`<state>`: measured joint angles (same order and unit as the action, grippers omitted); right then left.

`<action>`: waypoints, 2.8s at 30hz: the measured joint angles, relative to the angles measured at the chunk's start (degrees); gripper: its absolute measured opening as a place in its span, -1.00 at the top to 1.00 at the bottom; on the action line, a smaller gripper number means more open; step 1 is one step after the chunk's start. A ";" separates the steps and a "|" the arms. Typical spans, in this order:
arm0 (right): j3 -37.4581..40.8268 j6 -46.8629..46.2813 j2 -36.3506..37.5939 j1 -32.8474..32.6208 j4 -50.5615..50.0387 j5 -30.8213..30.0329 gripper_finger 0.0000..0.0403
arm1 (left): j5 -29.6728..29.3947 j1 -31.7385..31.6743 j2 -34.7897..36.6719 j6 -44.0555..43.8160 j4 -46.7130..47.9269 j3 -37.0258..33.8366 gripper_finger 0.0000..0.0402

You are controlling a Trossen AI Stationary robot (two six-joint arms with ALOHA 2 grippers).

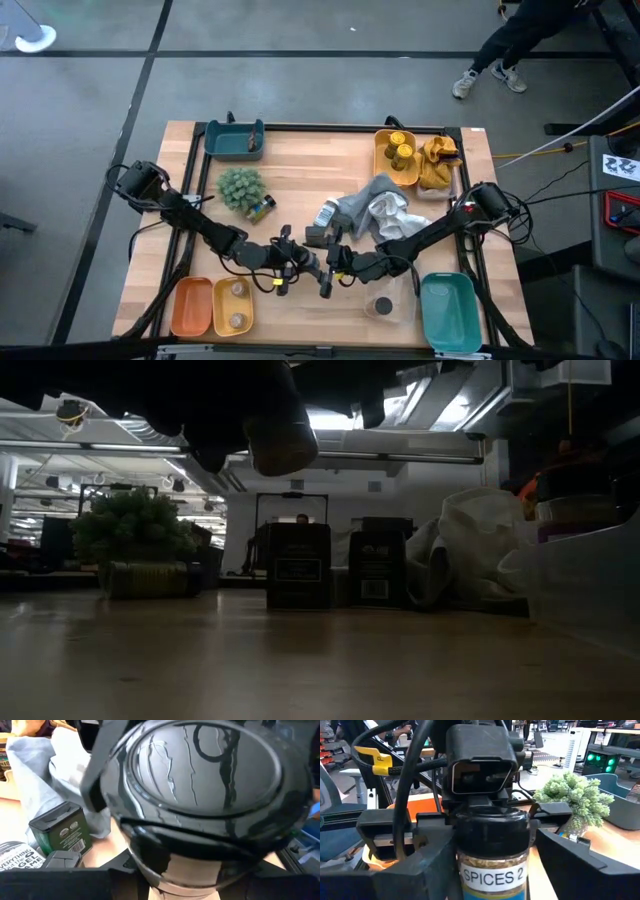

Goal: Sort spices by type
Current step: Put the black seasoning bottle into the transparent bin

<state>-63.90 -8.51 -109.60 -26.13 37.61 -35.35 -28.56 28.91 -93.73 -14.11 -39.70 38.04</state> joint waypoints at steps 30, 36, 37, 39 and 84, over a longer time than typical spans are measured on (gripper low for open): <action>0.02 0.39 7.54 -2.70 -9.24 0.09 0.00 | 0.33 -0.12 -0.04 -5.46 1.46 0.04 -0.35; 0.02 1.27 12.86 -8.03 -17.83 -9.76 0.00 | 0.26 0.00 -0.04 -5.42 1.38 0.03 -0.34; 0.02 1.26 13.77 -9.25 -18.87 -11.68 0.00 | 0.24 0.00 -0.04 -5.43 1.38 0.04 -0.34; 0.02 1.01 15.36 -12.09 -20.34 -16.41 0.00 | 0.18 -0.02 -0.04 -5.44 1.36 0.04 -0.35; 1.75 -28.96 9.15 -48.87 -44.45 -52.04 0.00 | -0.45 -0.07 -0.03 -17.70 1.25 0.04 -0.35</action>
<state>-62.15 -37.47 -100.45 -75.00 -6.84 -87.39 -29.01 28.84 -93.76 -31.81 -38.45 38.09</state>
